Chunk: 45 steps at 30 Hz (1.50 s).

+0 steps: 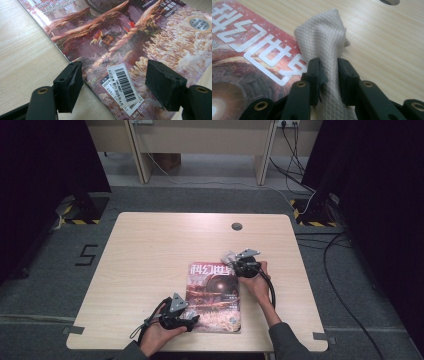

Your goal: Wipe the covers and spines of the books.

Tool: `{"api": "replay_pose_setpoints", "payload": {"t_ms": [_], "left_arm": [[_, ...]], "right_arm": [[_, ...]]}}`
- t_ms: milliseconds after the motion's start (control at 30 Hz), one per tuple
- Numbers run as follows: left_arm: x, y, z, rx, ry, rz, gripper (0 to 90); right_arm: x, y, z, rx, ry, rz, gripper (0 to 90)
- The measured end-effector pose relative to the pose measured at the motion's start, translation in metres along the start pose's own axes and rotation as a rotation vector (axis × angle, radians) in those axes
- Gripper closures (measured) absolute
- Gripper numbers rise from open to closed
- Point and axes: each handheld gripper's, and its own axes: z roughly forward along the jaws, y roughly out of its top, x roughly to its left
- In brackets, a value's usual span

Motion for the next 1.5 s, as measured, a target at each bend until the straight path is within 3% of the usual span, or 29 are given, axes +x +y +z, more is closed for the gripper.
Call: {"api": "replay_pose_setpoints", "payload": {"t_ms": [33, 67, 100, 167, 200, 267, 333, 400, 467, 533, 600, 700, 733, 767, 867, 933, 1033, 1133, 1233, 1333, 1467, 1500], "left_arm": [[0.000, 0.000, 0.000, -0.003, 0.000, -0.001, 29.2], [0.000, 0.000, 0.000, -0.003, -0.001, -0.001, 29.2], [0.000, 0.000, 0.000, -0.002, -0.003, 0.000, 29.0], [0.000, 0.000, 0.000, 0.000, -0.001, 0.003, 28.9], [0.000, -0.001, 0.000, -0.004, 0.002, 0.001, 29.1], [0.000, -0.001, 0.000, -0.003, 0.000, 0.002, 29.0], [0.000, -0.001, 0.000, -0.003, -0.002, 0.003, 28.9], [0.000, -0.001, 0.000, -0.008, 0.001, 0.002, 29.1], [0.000, -0.001, 0.000, -0.005, 0.000, 0.003, 29.1], [0.000, -0.001, 0.000, -0.008, -0.001, 0.001, 28.9], [0.000, -0.002, 0.000, -0.009, 0.001, 0.002, 29.2], [0.000, -0.002, 0.000, -0.010, -0.002, -0.001, 28.9], [0.000, -0.002, 0.000, -0.010, -0.002, -0.001, 29.0], [0.000, -0.002, 0.000, -0.012, -0.001, -0.001, 29.0], [0.001, -0.001, 0.000, -0.008, -0.008, -0.006, 28.5], [0.001, -0.002, 0.000, -0.009, -0.007, -0.007, 28.5], [0.001, -0.001, 0.000, -0.006, -0.007, -0.002, 28.6], [0.001, -0.001, 0.000, -0.007, -0.004, -0.003, 28.6], [0.002, -0.001, 0.000, -0.003, -0.009, -0.002, 28.4], [0.001, -0.001, -0.001, -0.005, -0.009, 0.006, 28.6], [0.005, -0.001, -0.001, 0.008, -0.039, 0.006, 27.9], [0.006, -0.003, -0.003, 0.013, -0.059, -0.010, 28.0]], "right_arm": [[0.010, 0.002, 0.000, 0.012, -0.043, -0.053, 72.2], [0.010, 0.002, 0.000, 0.012, -0.043, -0.053, 72.2], [0.022, 0.006, 0.003, 0.012, -0.036, -0.123, 71.6], [0.029, 0.007, 0.003, 0.008, -0.022, -0.143, 71.7], [0.043, 0.010, 0.004, 0.006, 0.042, -0.148, 72.0], [0.058, 0.013, 0.003, 0.006, 0.107, -0.157, 72.1], [0.071, 0.015, 0.004, 0.000, 0.148, -0.186, 72.0], [0.078, 0.016, 0.004, 0.004, 0.160, -0.198, 71.9], [0.078, 0.016, 0.004, 0.003, 0.160, -0.206, 71.5], [0.074, 0.016, 0.005, 0.001, 0.173, -0.179, 70.7], [0.066, 0.015, 0.005, 0.003, 0.147, -0.156, 70.5], [0.042, 0.011, 0.004, 0.012, 0.080, -0.113, 70.4], [0.042, 0.011, 0.004, 0.012, 0.080, -0.113, 70.4], [0.028, 0.007, 0.003, 0.018, 0.058, -0.072, 70.3], [0.018, 0.004, 0.002, 0.013, 0.062, -0.026, 70.3], [0.019, 0.004, 0.002, 0.014, 0.059, -0.023, 70.4], [0.026, 0.007, 0.002, 0.020, 0.038, -0.064, 70.8], [0.046, 0.011, 0.003, 0.016, 0.104, -0.095, 70.6], [0.060, 0.014, 0.004, 0.017, 0.129, -0.126, 67.7], [0.058, 0.015, 0.003, 0.023, 0.130, -0.107, 59.9], [0.044, 0.015, -0.002, 0.004, 0.126, -0.080, 64.4], [0.042, 0.014, -0.003, 0.002, 0.137, -0.065, 67.1]]}}
